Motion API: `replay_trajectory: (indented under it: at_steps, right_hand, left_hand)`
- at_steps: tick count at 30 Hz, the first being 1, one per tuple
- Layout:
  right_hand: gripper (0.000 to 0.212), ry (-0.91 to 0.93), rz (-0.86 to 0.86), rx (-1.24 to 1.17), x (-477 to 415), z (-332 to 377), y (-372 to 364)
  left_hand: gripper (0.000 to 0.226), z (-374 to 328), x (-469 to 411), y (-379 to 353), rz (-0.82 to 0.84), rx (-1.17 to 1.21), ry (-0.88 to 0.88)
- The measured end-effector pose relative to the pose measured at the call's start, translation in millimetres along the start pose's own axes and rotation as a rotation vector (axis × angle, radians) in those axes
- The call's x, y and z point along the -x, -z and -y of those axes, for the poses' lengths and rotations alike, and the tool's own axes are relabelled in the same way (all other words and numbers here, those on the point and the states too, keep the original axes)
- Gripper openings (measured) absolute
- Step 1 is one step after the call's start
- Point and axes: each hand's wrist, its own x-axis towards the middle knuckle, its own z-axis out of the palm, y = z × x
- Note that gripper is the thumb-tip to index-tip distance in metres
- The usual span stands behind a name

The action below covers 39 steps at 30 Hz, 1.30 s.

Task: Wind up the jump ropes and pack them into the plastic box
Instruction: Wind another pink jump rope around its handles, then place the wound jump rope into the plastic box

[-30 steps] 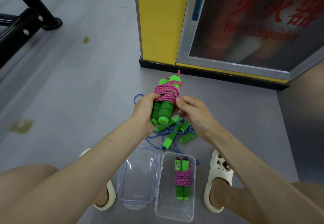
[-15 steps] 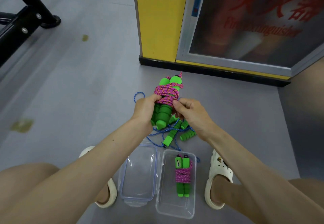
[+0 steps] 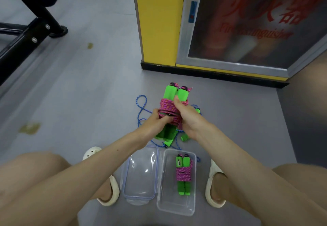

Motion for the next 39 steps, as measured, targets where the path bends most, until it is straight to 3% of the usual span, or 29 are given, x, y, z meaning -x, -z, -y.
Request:
replay_trajectory:
  at_steps: [4,9,11,15,18,22,26,33,39]
  right_hand:
    - [0.047,0.001,0.053,0.034,17.0,-23.9,4.4]
    - [0.026,-0.011,-0.005,0.188,42.9,-34.2,23.1]
    - [0.022,-0.098,-0.031,0.212,50.6,-40.9,33.0]
    - [0.021,-0.204,-0.112,0.264,57.2,-63.0,49.3]
    - [0.024,-0.207,-0.162,0.254,49.9,-86.2,53.7]
    - [0.011,-0.246,-0.203,0.158,27.0,-133.6,58.9]
    - [0.010,-0.272,-0.337,0.225,-11.2,-190.9,71.2]
    - [0.022,-0.409,-0.405,0.284,-57.3,-249.3,85.1]
    - [0.038,-0.380,-0.369,0.483,-75.8,-305.9,105.5]
  left_hand:
    - [0.043,22.8,22.6,-9.8,0.077,-0.059,0.061]
    - [0.029,20.1,40.9,-11.5,0.166,-0.184,0.123]
    - [0.011,22.4,45.4,-16.5,0.138,-0.190,0.097]
    - [0.010,43.8,49.2,-40.8,0.154,-0.181,0.106]
    - [0.014,71.7,44.3,-56.5,0.101,-0.163,0.133]
    - [0.019,115.3,29.9,-65.1,0.048,-0.201,0.164]
    - [0.026,163.5,6.2,-73.9,0.006,-0.359,0.246]
    - [0.033,221.7,-23.4,-96.2,-0.033,-0.484,0.336]
    - [0.016,247.3,-18.4,-118.8,-0.212,-0.646,0.305]
